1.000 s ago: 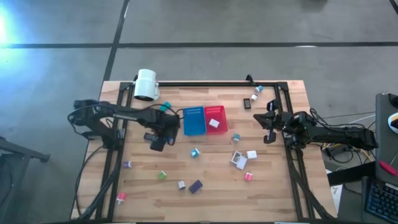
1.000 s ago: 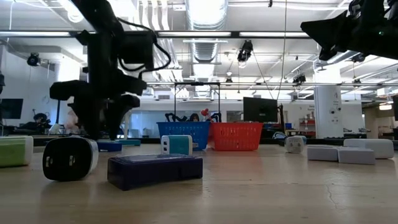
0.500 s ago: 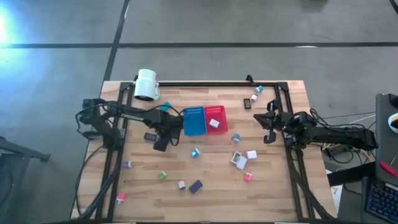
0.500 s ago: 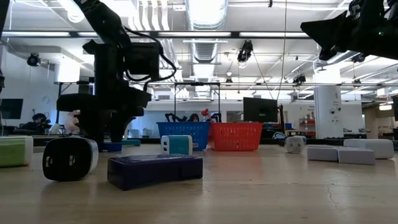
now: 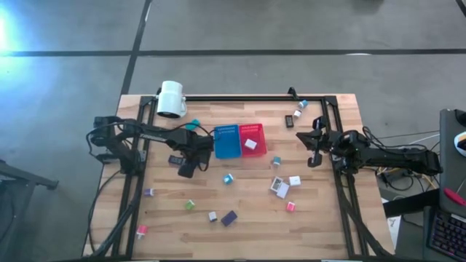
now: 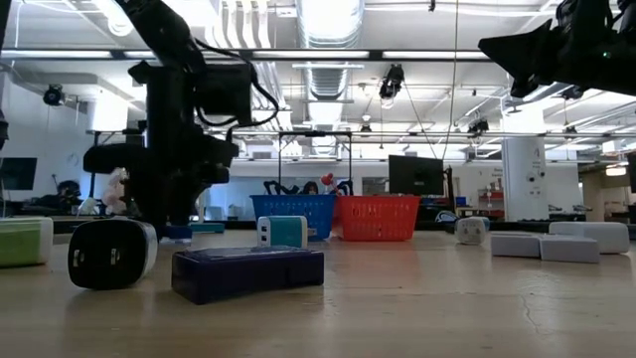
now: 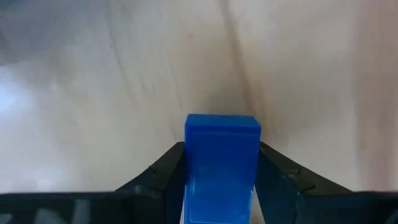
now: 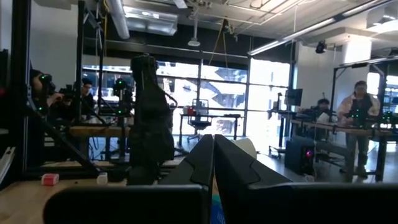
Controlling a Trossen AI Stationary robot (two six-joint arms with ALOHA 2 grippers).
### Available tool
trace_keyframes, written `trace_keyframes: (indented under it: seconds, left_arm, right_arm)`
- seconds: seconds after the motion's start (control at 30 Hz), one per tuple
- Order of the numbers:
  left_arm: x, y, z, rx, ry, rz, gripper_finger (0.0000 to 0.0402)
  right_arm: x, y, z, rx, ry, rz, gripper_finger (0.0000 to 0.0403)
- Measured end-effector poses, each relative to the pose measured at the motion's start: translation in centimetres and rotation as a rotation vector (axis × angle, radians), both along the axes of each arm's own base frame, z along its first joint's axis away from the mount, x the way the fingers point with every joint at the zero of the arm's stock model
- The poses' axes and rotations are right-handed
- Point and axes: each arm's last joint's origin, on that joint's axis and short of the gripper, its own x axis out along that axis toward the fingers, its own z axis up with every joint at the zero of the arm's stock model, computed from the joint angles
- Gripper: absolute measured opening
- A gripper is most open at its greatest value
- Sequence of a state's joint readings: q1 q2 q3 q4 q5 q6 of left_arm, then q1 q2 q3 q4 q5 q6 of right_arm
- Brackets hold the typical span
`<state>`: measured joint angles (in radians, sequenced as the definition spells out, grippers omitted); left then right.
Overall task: Pick & Place Office items
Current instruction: Put the top blue digital clock into the blue bin
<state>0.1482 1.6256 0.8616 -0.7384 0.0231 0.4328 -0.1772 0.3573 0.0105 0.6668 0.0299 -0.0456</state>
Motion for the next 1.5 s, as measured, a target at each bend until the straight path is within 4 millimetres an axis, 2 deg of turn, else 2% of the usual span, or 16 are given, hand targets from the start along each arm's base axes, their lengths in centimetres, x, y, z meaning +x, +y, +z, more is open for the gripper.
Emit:
trace_keyframes:
  seconds: [0.17,0.3,0.5,0.7,0.87,1.1,1.5]
  left_arm:
    - [-0.8,-0.2,4.1,0.002,-0.192,-0.004,0.015]
    - [-2.0,-0.6,7.4,-0.05,-0.441,0.035,0.015]
    - [-5.1,-1.2,10.2,-0.086,-0.771,0.085,0.015]
    - [-8.4,-1.7,12.0,-0.12,-1.081,0.145,0.015]
    - [-10.7,-2.0,11.4,-0.129,-1.311,0.147,0.015]
    - [-12.5,-2.1,8.5,-0.165,-1.547,0.224,0.015]
    - [-14.2,-2.4,5.6,-0.206,-1.623,0.246,0.015]
  right_arm:
    - [0.0,0.0,0.0,0.0,0.001,0.0,0.0008]
    - [0.0,0.0,0.0,0.013,-0.001,0.005,0.0008]
    - [0.1,0.0,-0.1,0.017,0.008,0.005,0.0008]
    - [0.1,0.0,-0.1,0.013,0.008,0.005,0.0008]
    - [0.1,0.0,-0.1,0.014,0.007,0.005,0.0008]
    - [0.1,0.0,-0.1,0.018,0.006,0.007,0.0008]
    - [0.1,0.0,-0.1,0.014,0.007,0.005,0.0008]
